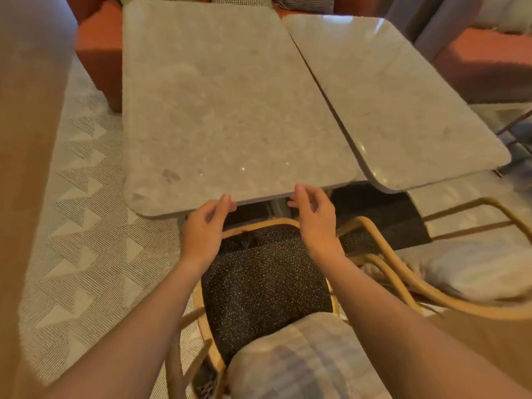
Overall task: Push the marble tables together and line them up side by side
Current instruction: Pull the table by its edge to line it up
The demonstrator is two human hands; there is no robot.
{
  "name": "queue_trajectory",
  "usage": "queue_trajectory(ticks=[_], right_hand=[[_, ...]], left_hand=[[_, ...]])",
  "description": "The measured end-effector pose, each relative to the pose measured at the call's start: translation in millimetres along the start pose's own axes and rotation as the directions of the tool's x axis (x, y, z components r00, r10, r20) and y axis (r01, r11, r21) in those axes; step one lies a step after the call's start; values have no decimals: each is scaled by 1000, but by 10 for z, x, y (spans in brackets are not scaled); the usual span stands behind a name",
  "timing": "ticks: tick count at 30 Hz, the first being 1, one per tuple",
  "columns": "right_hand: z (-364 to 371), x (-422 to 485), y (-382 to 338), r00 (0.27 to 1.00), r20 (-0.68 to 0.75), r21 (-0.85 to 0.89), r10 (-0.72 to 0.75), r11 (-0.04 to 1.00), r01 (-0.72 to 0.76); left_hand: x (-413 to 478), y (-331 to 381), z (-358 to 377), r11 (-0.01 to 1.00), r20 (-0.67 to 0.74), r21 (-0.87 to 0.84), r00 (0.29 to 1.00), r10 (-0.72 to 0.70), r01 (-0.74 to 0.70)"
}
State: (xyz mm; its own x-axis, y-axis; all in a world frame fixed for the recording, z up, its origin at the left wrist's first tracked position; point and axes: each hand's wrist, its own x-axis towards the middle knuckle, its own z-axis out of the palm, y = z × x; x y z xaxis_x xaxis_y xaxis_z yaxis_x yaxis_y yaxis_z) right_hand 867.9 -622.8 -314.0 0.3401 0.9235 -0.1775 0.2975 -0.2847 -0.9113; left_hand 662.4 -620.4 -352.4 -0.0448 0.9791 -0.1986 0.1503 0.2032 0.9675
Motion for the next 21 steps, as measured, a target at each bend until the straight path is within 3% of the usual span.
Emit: queue_trajectory(ticks=[4, 8, 11, 14, 19, 21], right_hand=[[-88, 382, 216, 950, 24, 188, 312, 932, -311], [-148, 800, 468, 817, 236, 433, 526, 696, -573], [-145, 1043, 577, 774, 372, 601, 513, 503, -622], [-128, 1272, 634, 782, 388, 691, 489, 407, -597], [-102, 1452, 700, 808, 366, 679, 462, 461, -571], [-111, 1490, 725, 790, 394, 684, 469, 425, -593]], left_hand=[[42, -85, 210, 941, 20, -97, 946, -324, 324], [190, -135, 493, 780, 124, -354, 853, -507, 516], [382, -183, 703, 610, -22, -713, 857, -514, 347], [608, -255, 827, 456, -165, -882, 827, -537, 120], [752, -386, 1076, 519, -252, -851, 807, -534, 78], [773, -388, 1116, 532, -281, -845, 801, -529, 56]])
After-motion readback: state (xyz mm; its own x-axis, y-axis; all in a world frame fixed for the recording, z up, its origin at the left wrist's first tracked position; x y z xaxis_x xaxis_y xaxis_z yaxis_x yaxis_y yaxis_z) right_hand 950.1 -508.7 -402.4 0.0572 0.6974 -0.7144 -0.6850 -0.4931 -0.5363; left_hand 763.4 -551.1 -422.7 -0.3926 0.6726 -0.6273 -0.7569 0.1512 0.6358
